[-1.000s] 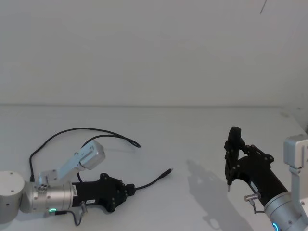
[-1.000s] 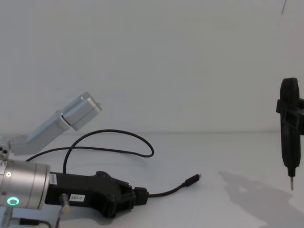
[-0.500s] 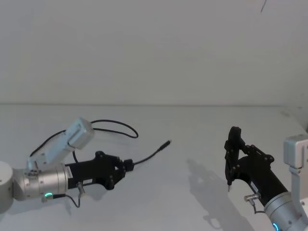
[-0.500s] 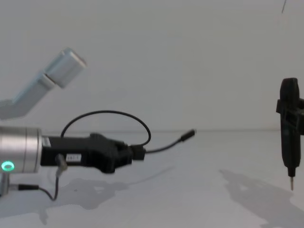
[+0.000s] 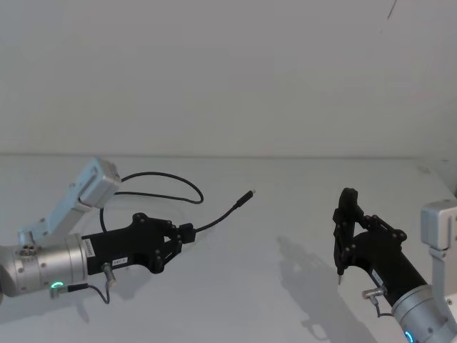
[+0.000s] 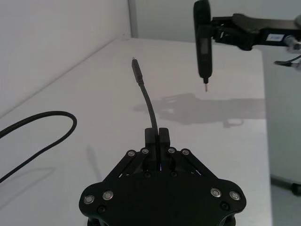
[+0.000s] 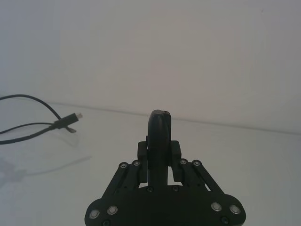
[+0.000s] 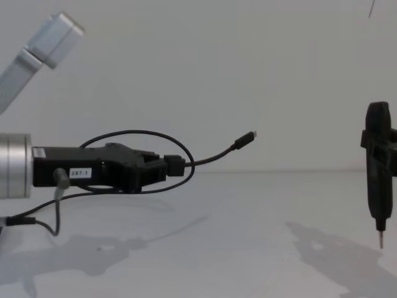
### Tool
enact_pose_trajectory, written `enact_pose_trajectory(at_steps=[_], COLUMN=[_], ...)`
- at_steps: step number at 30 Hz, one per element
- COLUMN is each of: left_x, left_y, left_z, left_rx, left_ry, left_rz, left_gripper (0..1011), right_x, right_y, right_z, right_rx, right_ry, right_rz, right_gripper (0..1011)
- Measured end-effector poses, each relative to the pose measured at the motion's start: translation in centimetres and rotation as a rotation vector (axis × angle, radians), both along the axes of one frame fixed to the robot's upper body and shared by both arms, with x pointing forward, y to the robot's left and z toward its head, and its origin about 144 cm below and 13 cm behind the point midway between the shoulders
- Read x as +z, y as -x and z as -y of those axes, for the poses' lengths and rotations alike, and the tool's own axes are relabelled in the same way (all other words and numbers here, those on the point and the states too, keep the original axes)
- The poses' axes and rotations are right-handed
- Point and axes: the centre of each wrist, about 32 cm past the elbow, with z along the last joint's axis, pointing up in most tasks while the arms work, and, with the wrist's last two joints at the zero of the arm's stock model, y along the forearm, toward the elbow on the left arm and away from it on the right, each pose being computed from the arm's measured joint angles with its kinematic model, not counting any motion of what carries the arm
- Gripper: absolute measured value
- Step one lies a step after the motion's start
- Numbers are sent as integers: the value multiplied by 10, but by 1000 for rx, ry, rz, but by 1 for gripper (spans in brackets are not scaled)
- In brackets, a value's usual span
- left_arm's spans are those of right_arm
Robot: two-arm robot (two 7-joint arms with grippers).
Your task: Pick up the data cable with the one hand.
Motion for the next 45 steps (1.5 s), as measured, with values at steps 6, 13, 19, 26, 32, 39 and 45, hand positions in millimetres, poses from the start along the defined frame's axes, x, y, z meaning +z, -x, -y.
enact_pose_trajectory(at_steps=[6,13,19,26,32,39,45], left_x=[4,5,5,5,4,4,4], left_y=[10,18,23,27,28,30,30], left_z=[-3,-5,-7,-7,-8,-8,-8], left_rx=[-11,-14,-13,-14,-14,-14,-15], left_ry=[9,9,-1,-11,-16,-19,-21], left_rz=[-16,-32,-38,-44,-47,-49,-50], left_gripper=[46,46,46,46,46,46,46], right_x=[0,0,1,11,25,42,51], right_y=[0,0,0,0,0,0,-2], right_z=[0,0,0,-2,-6,-14,-21], right_rx=[0,0,0,11,37,80,103], right_ry=[0,0,-4,-42,-104,-178,-227], right_rz=[0,0,4,11,19,27,36], right_gripper=[279,279,279,279,279,279,279])
